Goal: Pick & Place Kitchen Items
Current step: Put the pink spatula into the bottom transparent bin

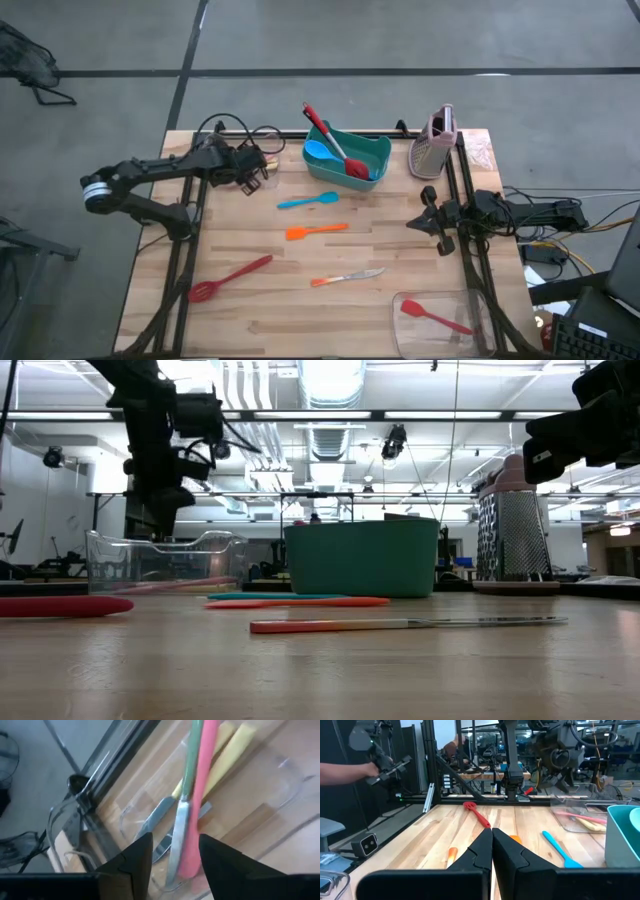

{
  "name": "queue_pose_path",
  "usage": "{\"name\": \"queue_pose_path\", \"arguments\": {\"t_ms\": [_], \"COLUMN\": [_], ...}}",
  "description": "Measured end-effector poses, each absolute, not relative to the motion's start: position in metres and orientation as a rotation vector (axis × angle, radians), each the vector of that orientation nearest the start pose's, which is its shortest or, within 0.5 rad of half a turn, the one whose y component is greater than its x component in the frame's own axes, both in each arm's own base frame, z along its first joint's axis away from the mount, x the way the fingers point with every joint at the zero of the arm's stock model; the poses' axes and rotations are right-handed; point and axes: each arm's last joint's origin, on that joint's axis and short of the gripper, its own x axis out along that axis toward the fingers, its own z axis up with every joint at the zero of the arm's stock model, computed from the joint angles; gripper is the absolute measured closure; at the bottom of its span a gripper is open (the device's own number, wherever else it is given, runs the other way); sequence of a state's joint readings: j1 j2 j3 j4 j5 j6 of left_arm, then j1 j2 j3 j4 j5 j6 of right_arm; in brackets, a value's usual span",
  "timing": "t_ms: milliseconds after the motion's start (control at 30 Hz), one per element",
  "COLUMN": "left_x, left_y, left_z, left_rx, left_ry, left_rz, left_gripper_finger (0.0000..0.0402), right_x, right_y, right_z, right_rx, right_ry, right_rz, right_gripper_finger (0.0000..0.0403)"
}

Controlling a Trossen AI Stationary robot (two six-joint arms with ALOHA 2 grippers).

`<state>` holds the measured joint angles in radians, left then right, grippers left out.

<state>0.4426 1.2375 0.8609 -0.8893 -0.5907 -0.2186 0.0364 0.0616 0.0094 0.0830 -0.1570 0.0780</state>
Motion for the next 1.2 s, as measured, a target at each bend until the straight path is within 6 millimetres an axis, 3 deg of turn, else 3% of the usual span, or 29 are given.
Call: {"name": "queue_pose_path", "arguments": {"t_ms": [433, 600, 700, 933, 1067, 1200], "left_x": [0.221, 0.225, 0.222, 0.195, 0.175, 0.165], "left_y": [0.062, 0.058, 0.069, 0.129, 0.160, 0.183], "left_z": [0.263, 0.271, 0.272, 0.263, 0.258, 0.252], "left_rx": [-0.022, -0.036, -0.075, -0.482, -0.534, -0.598], "left_ry": [0.982, 0.921, 0.920, 0.928, 0.879, 0.795], "left_rz": [0.825, 0.851, 0.882, 0.861, 0.903, 0.780], "left_gripper_finger": [0.0235, 0.0235, 0.0235, 0.0235, 0.0235, 0.0235], "right_x": [0.100, 0.100, 0.100, 0.100, 0.100, 0.100], "right_y": [0.008, 0.008, 0.008, 0.008, 0.008, 0.008], "right_z": [0.170, 0.170, 0.170, 0.170, 0.170, 0.170], "right_rx": [0.076, 0.076, 0.076, 0.076, 0.076, 0.076], "right_ry": [-0.023, -0.023, -0.023, -0.023, -0.023, -0.023], "right_rz": [0.194, 0.195, 0.195, 0.195, 0.194, 0.194], "right_gripper_finger": [0.0394, 0.0394, 0.0394, 0.0394, 0.0394, 0.0394]}}
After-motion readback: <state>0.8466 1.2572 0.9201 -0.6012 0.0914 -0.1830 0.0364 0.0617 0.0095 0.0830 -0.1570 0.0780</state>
